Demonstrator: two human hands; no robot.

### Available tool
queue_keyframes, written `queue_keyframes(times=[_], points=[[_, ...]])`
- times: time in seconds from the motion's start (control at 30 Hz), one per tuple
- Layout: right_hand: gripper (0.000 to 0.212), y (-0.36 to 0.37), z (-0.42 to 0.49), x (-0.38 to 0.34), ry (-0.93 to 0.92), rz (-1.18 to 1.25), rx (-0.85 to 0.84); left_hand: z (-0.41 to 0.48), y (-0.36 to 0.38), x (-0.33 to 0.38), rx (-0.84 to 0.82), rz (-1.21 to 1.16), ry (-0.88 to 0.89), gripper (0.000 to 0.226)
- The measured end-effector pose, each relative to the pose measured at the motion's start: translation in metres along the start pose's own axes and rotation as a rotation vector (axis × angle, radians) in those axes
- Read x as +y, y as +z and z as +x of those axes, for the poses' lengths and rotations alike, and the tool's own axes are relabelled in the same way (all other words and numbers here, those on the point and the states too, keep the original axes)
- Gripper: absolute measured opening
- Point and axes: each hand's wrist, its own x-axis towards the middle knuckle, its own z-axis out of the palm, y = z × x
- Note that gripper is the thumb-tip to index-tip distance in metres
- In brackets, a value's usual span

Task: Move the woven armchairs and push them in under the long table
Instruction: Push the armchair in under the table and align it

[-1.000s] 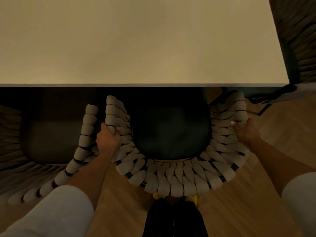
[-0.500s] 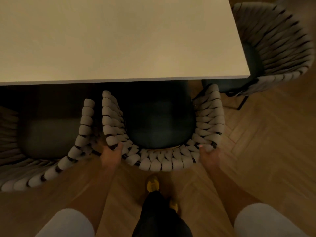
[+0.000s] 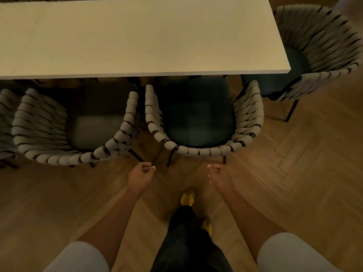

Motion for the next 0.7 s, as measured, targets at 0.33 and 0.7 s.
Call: queue_keyframes(times=[0.33, 0.7], points=[[0.046, 0.089, -0.055, -0.045, -0.188, -0.222, -0.031, 0.009, -0.141, -0.083, 0.146, 0.251, 0.155, 0.022], [0.056, 0.174, -0.005, -0.099, -0.486, -0.565, 0.382, 0.128, -0.236, -0.130, 0.154, 0.578, 0.410, 0.055]])
